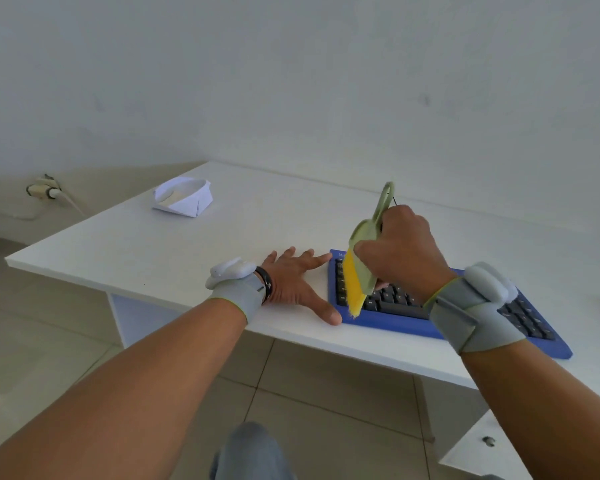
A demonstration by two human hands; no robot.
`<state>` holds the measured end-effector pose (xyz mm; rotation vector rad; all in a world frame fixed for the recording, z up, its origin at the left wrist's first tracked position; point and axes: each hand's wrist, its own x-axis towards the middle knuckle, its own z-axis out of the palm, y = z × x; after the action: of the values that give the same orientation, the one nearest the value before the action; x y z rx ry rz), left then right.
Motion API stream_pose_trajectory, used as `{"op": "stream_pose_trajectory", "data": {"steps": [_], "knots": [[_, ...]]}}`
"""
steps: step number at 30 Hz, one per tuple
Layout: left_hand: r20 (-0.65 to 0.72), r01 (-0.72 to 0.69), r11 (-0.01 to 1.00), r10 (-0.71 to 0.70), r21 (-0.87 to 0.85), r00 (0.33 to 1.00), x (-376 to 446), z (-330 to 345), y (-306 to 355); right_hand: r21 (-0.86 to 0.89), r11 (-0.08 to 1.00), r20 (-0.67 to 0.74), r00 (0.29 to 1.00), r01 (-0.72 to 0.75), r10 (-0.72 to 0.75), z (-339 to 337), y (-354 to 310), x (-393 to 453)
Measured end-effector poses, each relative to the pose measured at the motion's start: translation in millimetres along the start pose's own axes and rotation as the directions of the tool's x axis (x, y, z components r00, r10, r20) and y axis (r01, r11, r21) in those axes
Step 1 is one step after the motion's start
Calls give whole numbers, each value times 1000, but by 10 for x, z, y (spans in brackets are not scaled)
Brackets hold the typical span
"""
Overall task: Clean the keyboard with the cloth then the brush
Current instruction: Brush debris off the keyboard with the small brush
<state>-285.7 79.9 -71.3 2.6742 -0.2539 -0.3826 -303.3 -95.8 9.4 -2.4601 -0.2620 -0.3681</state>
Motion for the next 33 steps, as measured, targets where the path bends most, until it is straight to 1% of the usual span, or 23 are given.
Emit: {"op": "stream_pose_trajectory", "data": {"steps": [3,5,7,11,15,17,18,19,21,22,23,26,30,33], "knots": [[0,-5,1000,5,12,1000,-3,-8,1,-47,998,-98,994,-46,41,66,-90,154],[-2,-2,1000,2,9,1000,4,1,-8,-82,991,-123,988,-109,98,157,-105,223],[1,-4,1000,4,17,1000,16,16,-19,-121,985,-93,989,-124,113,214,-58,238],[12,0,1000,0,23,1000,22,30,-9,-179,983,0,999,-52,53,183,29,103],[-3,-3,999,3,38,1000,12,5,15,-169,986,70,998,0,12,81,-7,-29],[-8,0,1000,0,21,1000,4,0,8,-104,995,101,995,-8,18,5,-26,-21],[-8,0,1000,0,13,1000,4,-2,3,-65,998,89,996,-20,26,-24,-27,9],[-8,0,1000,1,8,1000,3,-5,0,-43,999,48,999,-18,20,-43,-28,47],[-12,-3,1000,3,2,1000,12,-12,-5,-74,997,-77,997,10,-16,-35,-14,147],[-14,-4,1000,4,1,1000,18,-20,-6,-91,996,-121,992,7,-18,-13,-9,190],[-15,-8,1000,8,3,1000,21,-12,-10,-103,995,-133,991,-10,-4,16,1,209],[-6,-14,1000,14,17,1000,24,19,-16,-151,987,-53,998,-53,46,118,77,182],[11,-4,1000,4,19,1000,4,29,10,-202,979,37,999,-10,18,156,47,-5],[1,11,1000,-11,19,1000,3,7,18,-169,986,115,993,9,11,96,-60,-81]]}}
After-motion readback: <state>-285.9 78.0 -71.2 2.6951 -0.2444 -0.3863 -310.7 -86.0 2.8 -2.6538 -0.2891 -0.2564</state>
